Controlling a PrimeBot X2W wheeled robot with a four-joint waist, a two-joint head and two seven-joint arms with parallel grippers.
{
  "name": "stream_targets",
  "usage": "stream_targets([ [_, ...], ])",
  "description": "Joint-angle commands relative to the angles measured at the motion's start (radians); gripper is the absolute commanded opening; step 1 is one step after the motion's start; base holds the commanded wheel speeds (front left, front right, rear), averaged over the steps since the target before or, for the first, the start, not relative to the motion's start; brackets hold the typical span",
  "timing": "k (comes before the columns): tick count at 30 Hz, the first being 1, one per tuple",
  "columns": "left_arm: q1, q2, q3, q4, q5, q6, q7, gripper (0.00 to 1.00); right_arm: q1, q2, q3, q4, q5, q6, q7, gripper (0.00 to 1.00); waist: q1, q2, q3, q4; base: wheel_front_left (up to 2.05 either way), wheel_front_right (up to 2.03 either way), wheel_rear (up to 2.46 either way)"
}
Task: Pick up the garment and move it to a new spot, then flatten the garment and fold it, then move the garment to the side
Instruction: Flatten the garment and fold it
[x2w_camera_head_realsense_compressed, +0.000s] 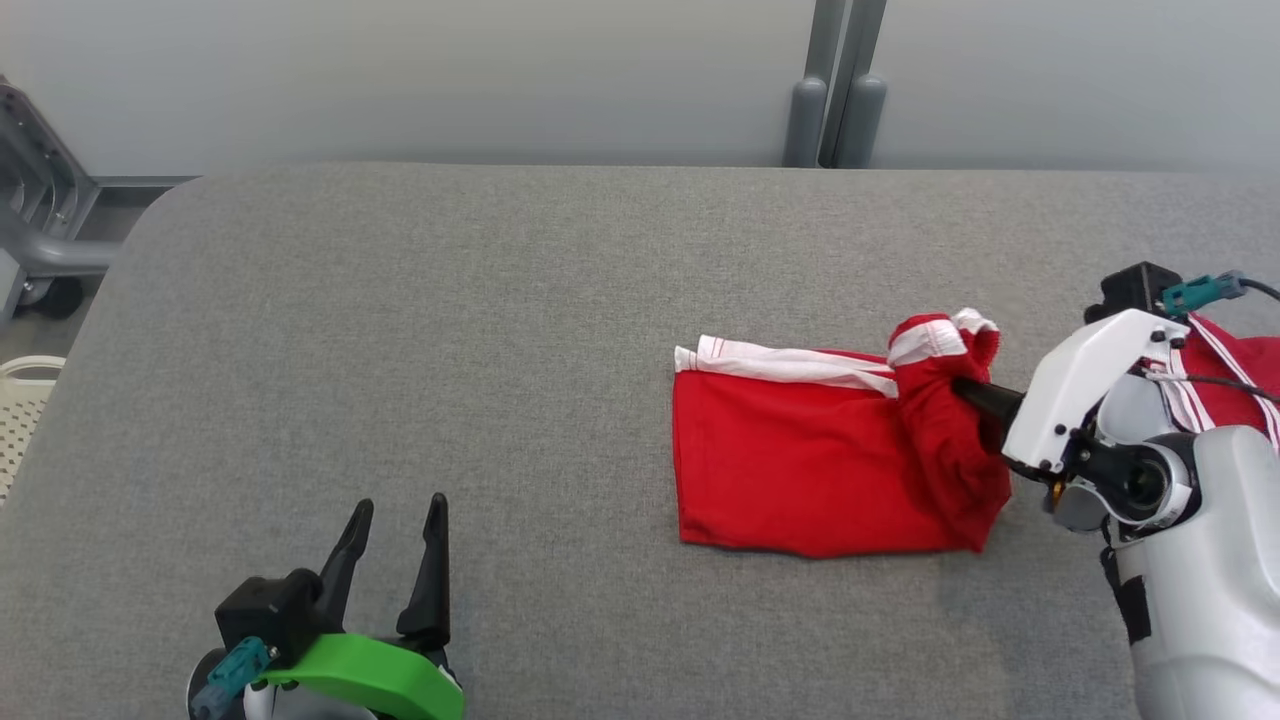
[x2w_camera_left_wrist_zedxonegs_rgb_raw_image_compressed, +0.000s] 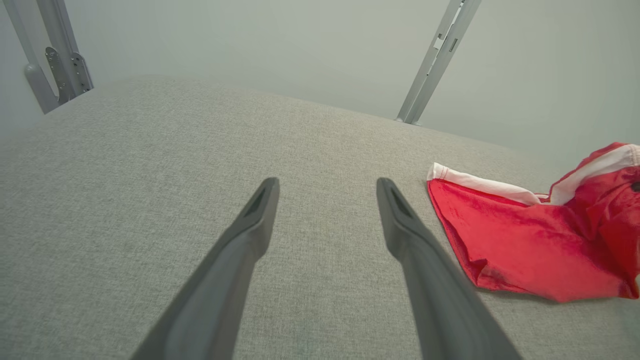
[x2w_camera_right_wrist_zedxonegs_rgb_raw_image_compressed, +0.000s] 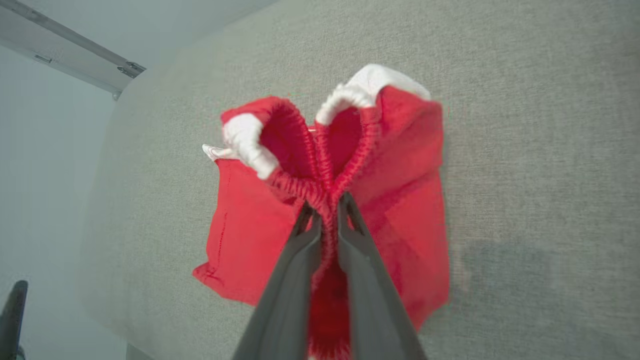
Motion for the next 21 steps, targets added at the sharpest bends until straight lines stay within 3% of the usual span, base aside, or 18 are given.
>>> stream_targets([
  [1,0.0,0.008,-0.003,-0.001,0.003,-0.004,0.0,1.0,0.008,0.024,-0.002,-0.016,0.01,0.0,0.018,0.0,0.0,0.0,-0.003,0.005,0.0,0.0,0.0],
  [4,0.002,0.006,-0.008,-0.001,0.002,-0.005,0.001,1.0,-0.002,0.063,0.021,-0.044,-0.011,0.0,0.036,0.0,0.0,0.0,-0.006,0.015,0.0,0.0,0.0],
  [10,-0.01,-0.001,-0.018,0.001,0.001,-0.012,0.001,1.0,-0.028,0.082,0.073,-0.025,-0.027,0.0,0.022,0.0,0.0,0.0,-0.004,0.035,0.0,0.0,0.0],
  [21,-0.035,-0.021,-0.04,0.022,0.004,-0.027,-0.004,1.0,-0.113,0.082,0.213,0.155,0.014,0.0,-0.098,0.0,0.0,0.0,0.004,0.084,0.0,0.0,0.0],
])
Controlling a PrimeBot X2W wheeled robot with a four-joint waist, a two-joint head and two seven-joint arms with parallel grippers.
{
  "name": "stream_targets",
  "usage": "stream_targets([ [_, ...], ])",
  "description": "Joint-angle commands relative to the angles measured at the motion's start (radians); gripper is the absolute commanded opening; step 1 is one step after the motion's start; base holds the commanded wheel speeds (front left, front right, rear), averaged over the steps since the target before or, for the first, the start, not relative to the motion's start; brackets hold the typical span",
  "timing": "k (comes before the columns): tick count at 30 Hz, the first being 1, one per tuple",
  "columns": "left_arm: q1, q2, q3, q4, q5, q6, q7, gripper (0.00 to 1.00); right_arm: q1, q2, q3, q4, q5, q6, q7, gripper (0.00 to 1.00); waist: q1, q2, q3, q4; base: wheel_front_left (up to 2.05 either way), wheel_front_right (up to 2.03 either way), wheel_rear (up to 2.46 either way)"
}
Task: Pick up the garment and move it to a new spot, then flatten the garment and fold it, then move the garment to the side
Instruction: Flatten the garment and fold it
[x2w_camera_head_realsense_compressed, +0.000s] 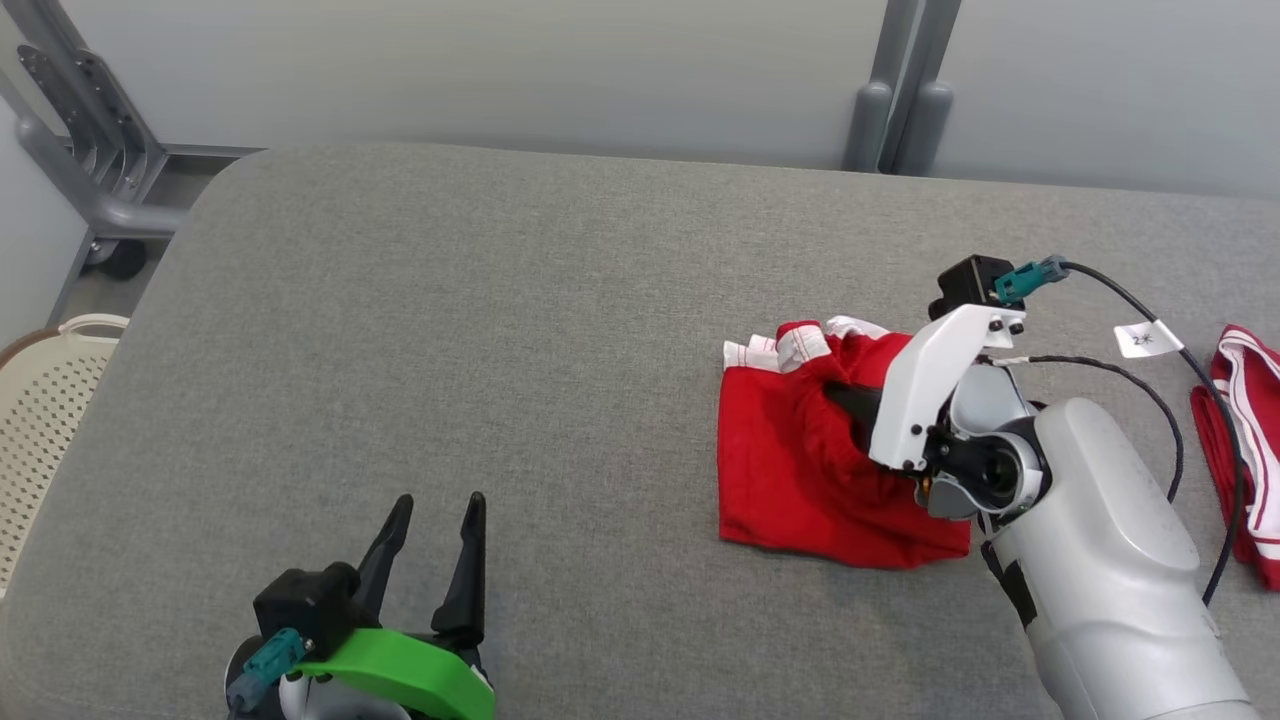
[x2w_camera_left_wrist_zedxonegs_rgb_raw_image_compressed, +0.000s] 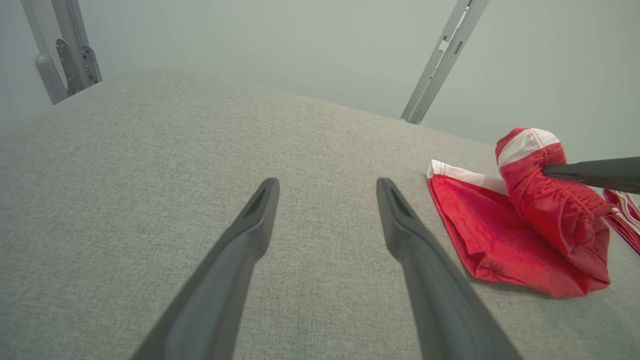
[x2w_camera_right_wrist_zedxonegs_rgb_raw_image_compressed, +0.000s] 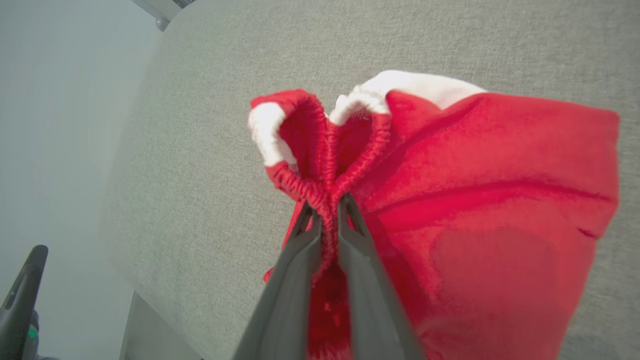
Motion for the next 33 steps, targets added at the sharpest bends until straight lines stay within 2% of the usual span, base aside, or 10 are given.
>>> stream_targets([
  [1,-0.017,-0.005,-0.004,0.004,0.006,-0.006,-0.003,1.0,-0.019,-0.002,0.01,0.02,0.006,0.0,-0.015,0.0,0.0,0.0,0.004,0.014,0.0,0.0,0.0],
  [9,-0.046,-0.025,-0.027,0.029,0.016,-0.018,-0.005,1.0,-0.096,-0.002,0.087,0.208,-0.018,0.0,-0.113,0.0,0.0,0.0,0.008,0.053,0.0,0.0,0.0],
  [10,-0.048,-0.028,-0.03,0.032,0.016,-0.019,-0.006,1.0,-0.105,-0.002,0.095,0.231,-0.021,0.0,-0.125,0.04,0.0,0.0,0.008,0.056,0.0,0.0,0.0],
  [11,-0.05,-0.03,-0.031,0.035,0.017,-0.02,-0.006,1.0,-0.113,-0.002,0.103,0.251,-0.019,0.0,-0.135,0.21,0.0,0.0,0.009,0.059,0.0,0.0,0.0],
  [13,-0.053,-0.033,-0.034,0.04,0.018,-0.022,-0.008,1.0,-0.131,-0.002,0.119,0.287,-0.01,0.0,-0.154,0.64,0.0,0.0,0.009,0.063,0.0,0.0,0.0],
  [14,-0.054,-0.034,-0.034,0.042,0.018,-0.022,-0.009,1.0,-0.14,-0.002,0.128,0.303,-0.005,0.0,-0.16,0.98,0.0,0.0,0.009,0.064,0.0,0.0,0.0],
  [20,-0.055,-0.034,-0.031,0.051,0.013,-0.024,-0.013,1.0,-0.189,-0.002,0.182,0.368,0.063,0.0,-0.191,1.0,0.0,0.0,0.003,0.057,0.0,0.0,0.0],
  [27,-0.048,-0.024,-0.028,0.048,0.01,-0.019,-0.014,1.0,-0.232,-0.003,0.276,0.345,0.197,0.0,-0.246,1.0,0.0,0.0,-0.011,0.027,0.0,0.0,0.0],
  [33,-0.038,-0.013,-0.025,0.031,0.016,-0.009,-0.015,1.0,-0.262,-0.002,0.301,0.332,0.185,0.0,-0.326,1.0,0.0,0.0,-0.017,-0.01,0.0,0.0,0.0],
])
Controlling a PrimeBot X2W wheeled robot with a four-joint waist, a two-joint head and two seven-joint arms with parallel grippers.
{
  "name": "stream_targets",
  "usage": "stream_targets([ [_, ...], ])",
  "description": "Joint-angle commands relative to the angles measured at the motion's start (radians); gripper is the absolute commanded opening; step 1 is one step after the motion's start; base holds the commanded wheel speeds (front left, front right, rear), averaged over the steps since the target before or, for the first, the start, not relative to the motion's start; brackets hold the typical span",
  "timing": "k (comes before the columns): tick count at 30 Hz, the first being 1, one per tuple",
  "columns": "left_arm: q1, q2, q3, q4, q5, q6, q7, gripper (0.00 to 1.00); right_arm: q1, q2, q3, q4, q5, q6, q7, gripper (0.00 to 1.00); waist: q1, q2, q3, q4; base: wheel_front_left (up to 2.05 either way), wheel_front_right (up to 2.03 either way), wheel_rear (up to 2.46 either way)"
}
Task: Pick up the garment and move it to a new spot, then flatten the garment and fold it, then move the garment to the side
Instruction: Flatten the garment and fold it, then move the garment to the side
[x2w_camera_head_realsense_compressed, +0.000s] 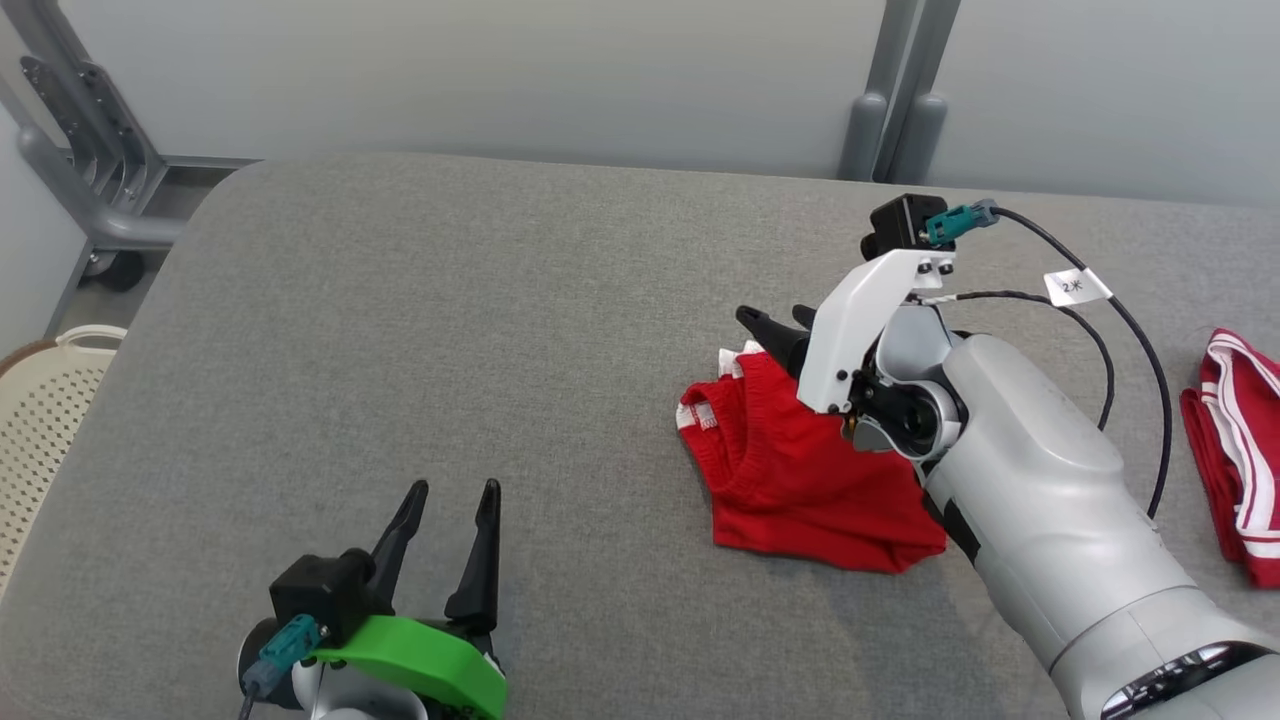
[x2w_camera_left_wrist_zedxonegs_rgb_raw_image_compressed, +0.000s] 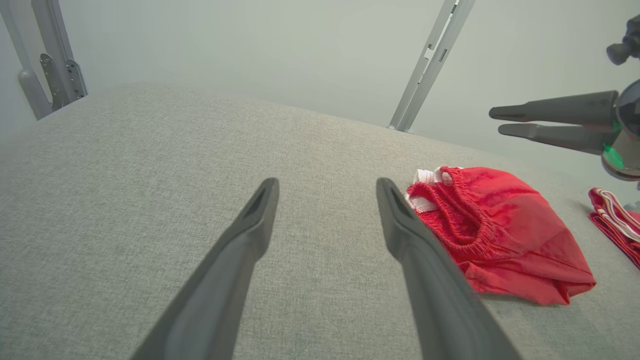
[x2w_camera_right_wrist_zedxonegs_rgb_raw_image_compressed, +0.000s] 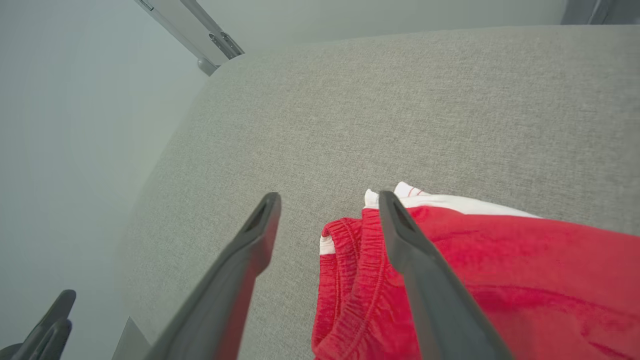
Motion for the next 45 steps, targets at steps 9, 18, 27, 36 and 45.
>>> stream_targets([
  [9,0.021,0.019,0.014,-0.035,0.003,0.027,0.0,1.0,0.079,-0.089,0.014,-0.115,-0.151,0.0,-0.082,1.0,0.0,0.0,-0.004,-0.085,0.0,0.0,0.0],
  [18,0.014,0.024,0.007,-0.05,0.011,0.035,0.002,1.0,0.223,-0.158,-0.027,-0.234,-0.188,0.0,-0.059,1.0,0.0,0.0,0.016,-0.124,0.0,0.0,0.0],
  [27,-0.014,0.03,-0.004,-0.054,0.015,0.03,0.016,1.0,0.293,-0.148,-0.167,-0.251,-0.217,0.0,-0.014,1.0,0.0,0.0,0.065,-0.065,0.0,0.0,0.0],
  [36,-0.006,0.035,-0.007,-0.044,0.01,0.031,0.015,1.0,0.304,-0.116,-0.279,-0.163,-0.225,0.0,0.029,1.0,0.0,0.0,0.07,0.006,0.0,0.0,0.0],
  [45,0.012,0.043,-0.009,-0.046,0.003,0.038,0.013,1.0,0.293,-0.08,-0.327,-0.101,-0.224,0.0,0.07,0.39,0.0,0.0,0.056,0.018,0.0,0.0,0.0],
])
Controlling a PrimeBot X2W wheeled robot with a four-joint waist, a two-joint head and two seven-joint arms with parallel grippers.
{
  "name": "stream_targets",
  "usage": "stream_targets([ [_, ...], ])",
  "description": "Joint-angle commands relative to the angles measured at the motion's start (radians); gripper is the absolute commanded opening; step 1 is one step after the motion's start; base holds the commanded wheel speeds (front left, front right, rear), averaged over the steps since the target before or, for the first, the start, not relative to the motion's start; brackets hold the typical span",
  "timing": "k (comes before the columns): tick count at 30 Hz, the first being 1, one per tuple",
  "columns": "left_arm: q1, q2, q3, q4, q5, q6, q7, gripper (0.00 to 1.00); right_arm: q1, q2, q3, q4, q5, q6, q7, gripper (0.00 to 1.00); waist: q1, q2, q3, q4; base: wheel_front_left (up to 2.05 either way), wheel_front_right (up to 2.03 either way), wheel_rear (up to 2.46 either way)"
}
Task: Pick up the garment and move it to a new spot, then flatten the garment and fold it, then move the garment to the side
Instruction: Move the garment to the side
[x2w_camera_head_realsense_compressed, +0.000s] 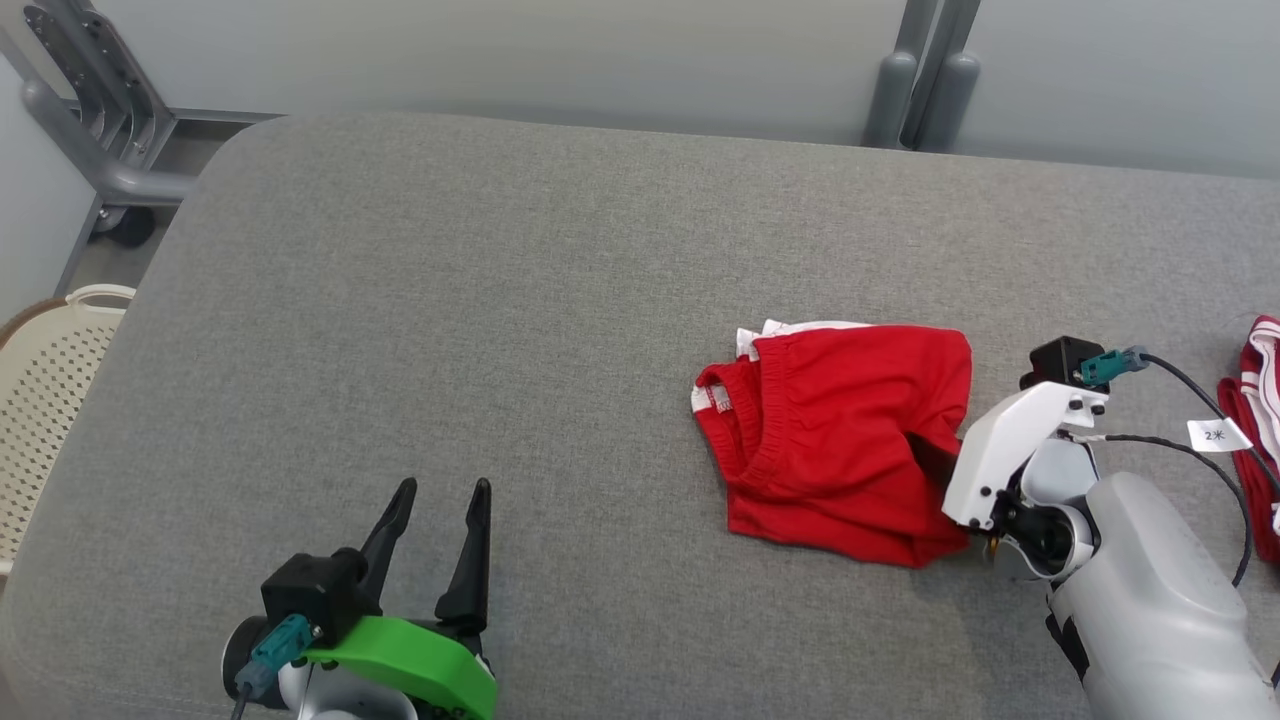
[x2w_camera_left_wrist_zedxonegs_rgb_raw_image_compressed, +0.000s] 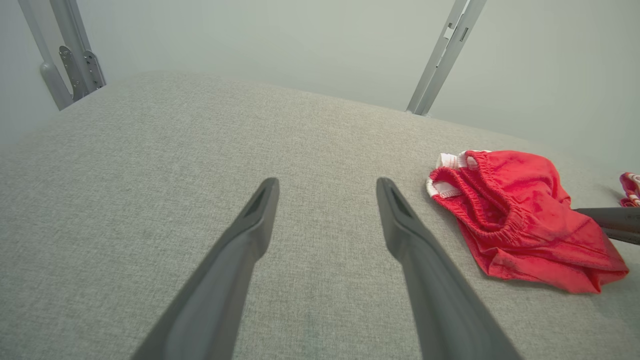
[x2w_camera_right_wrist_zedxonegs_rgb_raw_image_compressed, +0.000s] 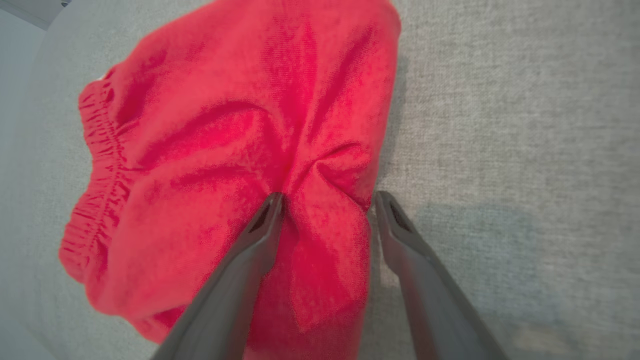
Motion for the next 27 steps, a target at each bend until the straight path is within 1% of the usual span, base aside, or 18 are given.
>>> stream_targets([
  [1,0.009,0.007,0.001,-0.001,-0.007,0.006,-0.004,1.0,-0.004,0.006,0.001,0.01,-0.006,0.0,0.003,0.3,0.0,0.0,-0.001,-0.003,0.0,0.0,0.0],
  [2,0.01,0.008,0.0,-0.002,-0.007,0.006,-0.004,1.0,-0.008,0.008,0.001,0.013,-0.008,0.0,-0.002,0.21,0.0,0.0,-0.001,-0.005,0.0,0.0,0.0],
  [4,0.009,0.009,-0.002,-0.004,-0.006,0.007,-0.002,1.0,-0.018,0.012,-0.003,0.021,-0.011,0.0,-0.016,0.0,0.0,0.0,0.0,-0.01,0.0,0.0,0.0],
  [8,0.006,0.009,-0.004,-0.006,-0.005,0.008,0.0,1.0,-0.029,0.015,-0.002,0.035,-0.008,0.0,-0.031,0.0,0.0,0.0,0.002,-0.016,0.0,0.0,0.0],
  [12,0.007,0.012,-0.005,-0.007,-0.007,0.009,0.0,1.0,-0.042,0.005,0.012,0.034,0.009,0.0,-0.038,0.0,0.0,0.0,0.004,-0.035,0.0,0.0,0.0],
  [20,-0.004,0.009,-0.006,-0.015,-0.007,0.01,-0.006,1.0,-0.046,-0.088,0.076,-0.035,0.044,0.0,-0.01,0.0,0.0,0.0,0.006,-0.129,0.0,0.0,0.0],
  [27,-0.02,0.012,-0.004,-0.025,0.001,0.013,-0.011,1.0,-0.062,-0.167,0.099,-0.102,0.032,0.0,0.003,0.0,0.0,0.0,0.017,-0.22,0.0,0.0,0.0],
])
